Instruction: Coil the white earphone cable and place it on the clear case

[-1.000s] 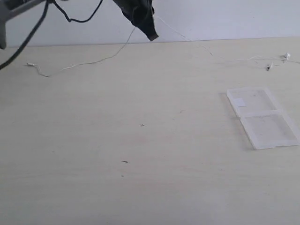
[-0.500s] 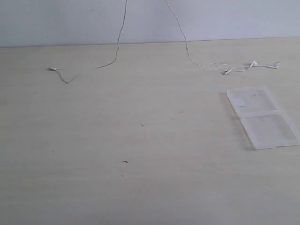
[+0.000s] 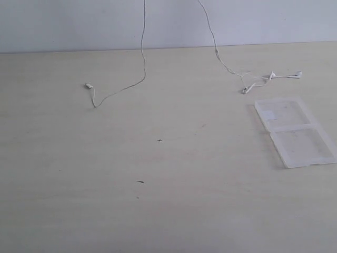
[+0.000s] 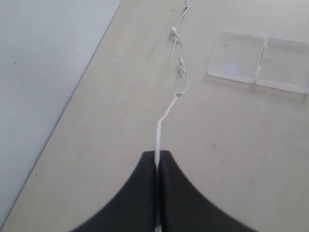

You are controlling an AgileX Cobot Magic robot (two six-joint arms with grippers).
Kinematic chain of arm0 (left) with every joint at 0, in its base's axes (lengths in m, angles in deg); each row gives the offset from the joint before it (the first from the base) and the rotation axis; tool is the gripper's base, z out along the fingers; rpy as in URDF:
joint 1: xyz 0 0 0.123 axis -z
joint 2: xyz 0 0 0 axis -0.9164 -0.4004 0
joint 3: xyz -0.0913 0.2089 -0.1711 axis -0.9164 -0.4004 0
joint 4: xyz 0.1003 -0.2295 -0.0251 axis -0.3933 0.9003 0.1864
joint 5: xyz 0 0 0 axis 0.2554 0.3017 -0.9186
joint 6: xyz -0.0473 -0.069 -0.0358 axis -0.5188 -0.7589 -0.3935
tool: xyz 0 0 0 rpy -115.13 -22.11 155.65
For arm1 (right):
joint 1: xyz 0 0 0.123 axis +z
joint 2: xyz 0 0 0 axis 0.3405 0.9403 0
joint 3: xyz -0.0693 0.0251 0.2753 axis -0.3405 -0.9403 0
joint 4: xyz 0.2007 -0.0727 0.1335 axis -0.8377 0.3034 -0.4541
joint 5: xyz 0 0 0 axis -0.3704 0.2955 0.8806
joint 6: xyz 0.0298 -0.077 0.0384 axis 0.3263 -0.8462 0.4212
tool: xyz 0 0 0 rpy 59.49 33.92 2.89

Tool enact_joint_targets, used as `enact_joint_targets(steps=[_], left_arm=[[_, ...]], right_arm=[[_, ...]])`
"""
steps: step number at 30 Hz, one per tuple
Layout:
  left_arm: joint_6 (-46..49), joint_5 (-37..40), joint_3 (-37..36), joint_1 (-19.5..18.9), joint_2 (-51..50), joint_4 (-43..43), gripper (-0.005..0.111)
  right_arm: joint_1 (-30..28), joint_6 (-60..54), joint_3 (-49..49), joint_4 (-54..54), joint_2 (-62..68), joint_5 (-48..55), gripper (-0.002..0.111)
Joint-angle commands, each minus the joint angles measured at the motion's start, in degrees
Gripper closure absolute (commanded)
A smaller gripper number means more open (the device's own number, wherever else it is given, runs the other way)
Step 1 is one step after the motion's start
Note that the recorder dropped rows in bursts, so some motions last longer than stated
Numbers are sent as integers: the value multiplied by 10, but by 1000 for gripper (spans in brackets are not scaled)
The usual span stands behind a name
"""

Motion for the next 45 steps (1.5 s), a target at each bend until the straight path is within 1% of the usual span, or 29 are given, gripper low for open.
enact_joint_targets(steps=[1, 14, 23, 30, 45], left_arm=[[-3, -33, -25, 6, 52, 8, 107], [-20, -31, -25, 6, 174, 23, 107], [-42, -55, -25, 6, 227, 34, 107], [-44, -91, -25, 6, 255, 83, 107], [-48, -121, -23, 6, 266, 96, 107]], right_arm=[[-4, 0, -3, 0, -3, -7, 107], [-4, 0, -3, 0, -3, -7, 107], [-4, 0, -3, 0, -3, -7, 107], [-4, 0, -3, 0, -3, -7, 107], [-4, 0, -3, 0, -3, -7, 107]])
